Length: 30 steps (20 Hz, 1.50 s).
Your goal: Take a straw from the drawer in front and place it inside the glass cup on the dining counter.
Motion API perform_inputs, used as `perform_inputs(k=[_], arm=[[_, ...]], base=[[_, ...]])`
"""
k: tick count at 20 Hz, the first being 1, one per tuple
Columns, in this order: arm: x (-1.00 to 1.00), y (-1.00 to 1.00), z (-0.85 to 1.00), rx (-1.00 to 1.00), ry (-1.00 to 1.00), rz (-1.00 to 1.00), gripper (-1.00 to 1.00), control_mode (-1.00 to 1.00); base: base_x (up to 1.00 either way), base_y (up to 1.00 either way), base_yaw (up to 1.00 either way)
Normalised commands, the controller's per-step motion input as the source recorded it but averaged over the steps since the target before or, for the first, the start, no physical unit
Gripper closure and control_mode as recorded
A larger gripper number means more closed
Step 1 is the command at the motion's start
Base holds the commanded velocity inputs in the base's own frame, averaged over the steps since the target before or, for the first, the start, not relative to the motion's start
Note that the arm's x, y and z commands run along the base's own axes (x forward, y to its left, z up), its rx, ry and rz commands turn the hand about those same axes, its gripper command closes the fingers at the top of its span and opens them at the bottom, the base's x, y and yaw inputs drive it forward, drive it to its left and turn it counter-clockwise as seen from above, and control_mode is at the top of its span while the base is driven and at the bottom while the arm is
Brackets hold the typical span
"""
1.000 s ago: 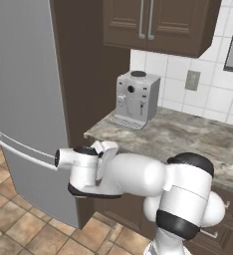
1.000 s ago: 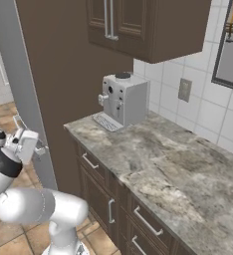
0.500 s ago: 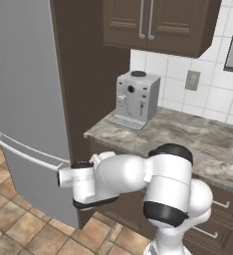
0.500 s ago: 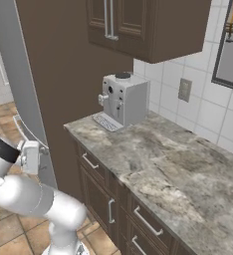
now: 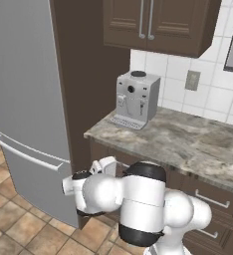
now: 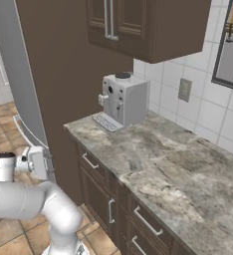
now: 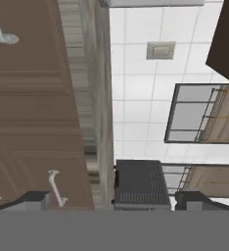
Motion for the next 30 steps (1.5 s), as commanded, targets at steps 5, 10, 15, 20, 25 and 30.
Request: perform_inputs(k=[5,10,15,20,25,30], arm=[[0.29,-0.1,-0.2,-0.04,0.0,0.0,-1.0,-1.0],[0.34,-0.08,-0.17,-0.02,0.0,0.0,-1.0,-1.0],[0.22,-0.18,-0.26,-0.01,0.0,0.0,-1.0,-1.0],[0.17,-0.22,-0.24,0.01,0.0,0.1,-1.0,-1.0],[0.2,-0.08,-0.11,0.06,-0.04,0.17,-1.0,-1.0],[0.23,-0.14,-0.17,0.04,-0.03,0.16,-1.0,-1.0]], base=[[0.0,0.0,0.0],[0.0,0.0,0.0],[0.0,0.0,0.0],[0.0,0.0,0.0],[0.0,0.0,0.0],[0.0,0.0,0.0]])
